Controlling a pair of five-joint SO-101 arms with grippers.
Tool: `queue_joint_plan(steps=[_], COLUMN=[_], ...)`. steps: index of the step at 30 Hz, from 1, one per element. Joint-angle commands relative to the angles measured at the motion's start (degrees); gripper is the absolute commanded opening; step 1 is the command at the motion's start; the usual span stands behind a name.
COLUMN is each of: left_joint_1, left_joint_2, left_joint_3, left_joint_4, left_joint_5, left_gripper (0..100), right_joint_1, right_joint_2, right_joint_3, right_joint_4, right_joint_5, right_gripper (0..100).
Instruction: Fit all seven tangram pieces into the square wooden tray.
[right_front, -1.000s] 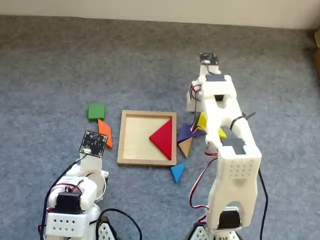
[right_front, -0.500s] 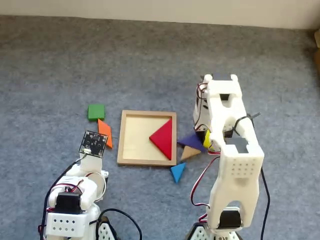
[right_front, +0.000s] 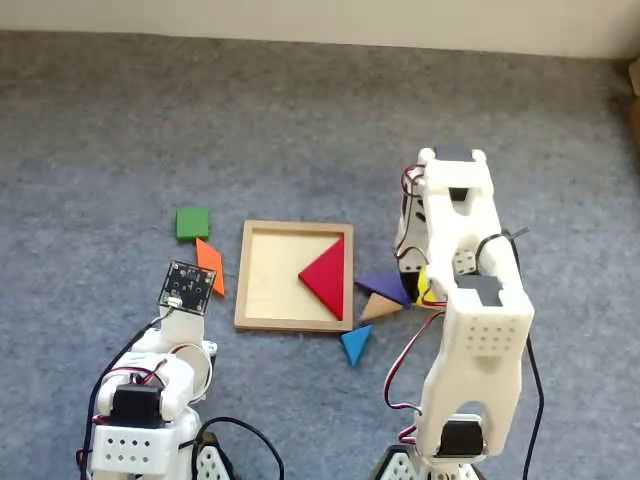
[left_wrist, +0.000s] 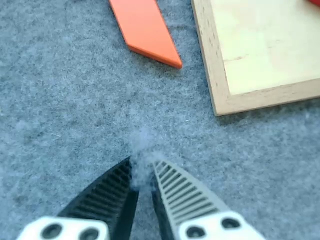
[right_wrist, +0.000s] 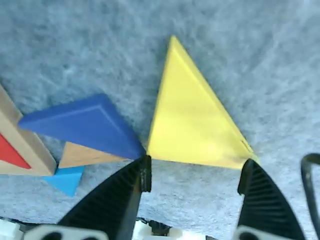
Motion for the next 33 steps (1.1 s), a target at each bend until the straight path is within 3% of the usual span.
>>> queue_joint_plan(steps=[1, 9, 23, 33], left_joint_1=[-0.5, -0.5, -0.5, -0.5], left_joint_2=[-2.9, -2.9, -2.9, -2.9], left_joint_3=[1.1, 1.1, 1.1, 1.1], left_joint_4=[0.4, 0.4, 0.4, 0.4], left_joint_5=[-0.4, -0.4, -0.4, -0.4], left_gripper=[1, 1, 1, 1], right_joint_1=[1.0, 0.7, -1.2, 6.5], right_joint_2=[-6.6, -21.5, -20.3, -18.4], right_joint_3=[-0.8, 7.8, 24.3, 26.8], right_joint_4=[1.5, 1.1, -32.4, -35.1], right_joint_5=[4.8, 13.7, 13.6, 14.0], right_gripper=[27.5, 27.5, 27.5, 27.5])
